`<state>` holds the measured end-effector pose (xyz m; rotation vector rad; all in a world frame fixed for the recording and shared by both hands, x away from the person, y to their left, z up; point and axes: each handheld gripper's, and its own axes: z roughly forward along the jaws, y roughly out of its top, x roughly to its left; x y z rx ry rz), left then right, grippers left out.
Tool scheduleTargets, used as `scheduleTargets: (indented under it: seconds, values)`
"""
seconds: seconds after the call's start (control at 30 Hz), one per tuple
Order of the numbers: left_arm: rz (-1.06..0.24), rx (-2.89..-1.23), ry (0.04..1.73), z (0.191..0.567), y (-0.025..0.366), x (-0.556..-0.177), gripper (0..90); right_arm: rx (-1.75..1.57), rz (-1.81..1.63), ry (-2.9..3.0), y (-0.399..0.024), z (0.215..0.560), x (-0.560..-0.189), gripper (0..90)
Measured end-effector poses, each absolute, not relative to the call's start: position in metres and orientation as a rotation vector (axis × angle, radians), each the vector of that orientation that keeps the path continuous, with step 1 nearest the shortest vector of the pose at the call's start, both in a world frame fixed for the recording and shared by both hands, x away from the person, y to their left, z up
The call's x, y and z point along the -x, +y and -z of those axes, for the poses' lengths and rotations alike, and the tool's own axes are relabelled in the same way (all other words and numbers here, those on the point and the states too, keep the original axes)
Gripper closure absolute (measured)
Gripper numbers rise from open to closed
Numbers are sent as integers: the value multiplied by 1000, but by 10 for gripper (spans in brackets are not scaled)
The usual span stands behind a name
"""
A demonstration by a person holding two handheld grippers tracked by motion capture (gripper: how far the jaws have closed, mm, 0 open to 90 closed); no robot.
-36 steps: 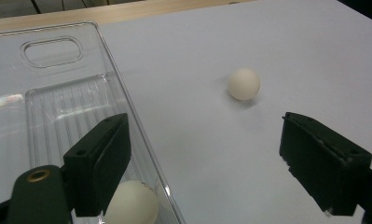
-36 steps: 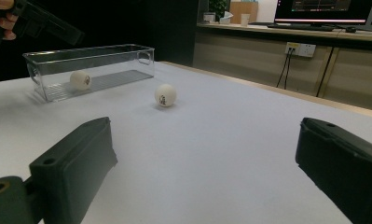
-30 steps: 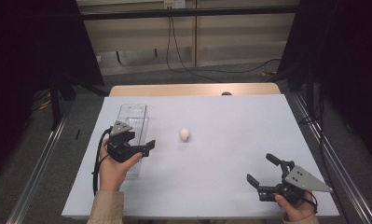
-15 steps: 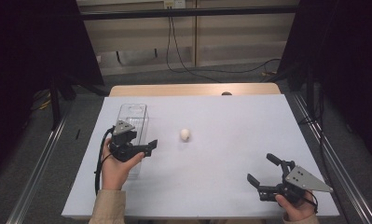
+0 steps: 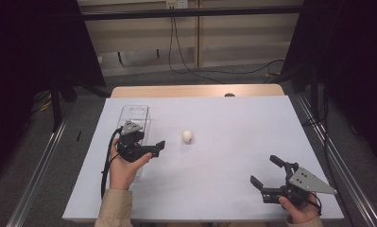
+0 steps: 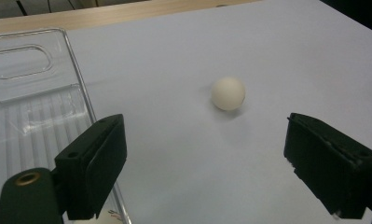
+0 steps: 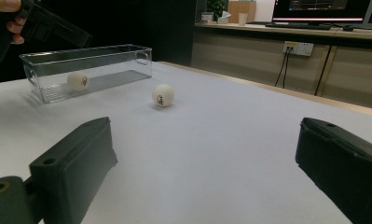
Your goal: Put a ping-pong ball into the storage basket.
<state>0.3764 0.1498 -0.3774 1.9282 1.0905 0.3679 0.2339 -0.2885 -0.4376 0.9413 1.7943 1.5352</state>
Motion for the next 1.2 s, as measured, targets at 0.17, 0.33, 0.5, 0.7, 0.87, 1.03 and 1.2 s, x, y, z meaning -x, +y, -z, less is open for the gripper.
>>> scheduleTargets:
  seconds: [0.17,0.33,0.5,0.7,0.87,1.03,1.2]
  values:
    - [-372,-1924,1085,376,145,-377,130,-939,-1535,1802,-287,438,-234,35]
    - [-381,-1922,1076,375,140,-377,126,-943,-1532,1797,-289,438,-234,34]
    - [-379,-1924,1075,375,138,-379,123,-956,-1533,1796,-290,439,-234,35]
    - [-373,-1927,1071,376,133,-380,119,-962,-1536,1789,-292,439,-234,34]
    - [-373,-1934,1066,377,131,-381,118,-959,-1534,1791,-292,439,-234,35]
    - [-372,-1935,1063,377,130,-382,119,-957,-1532,1791,-292,439,-234,35]
    - [-367,-1929,1064,378,127,-383,118,-954,-1532,1795,-290,439,-234,35]
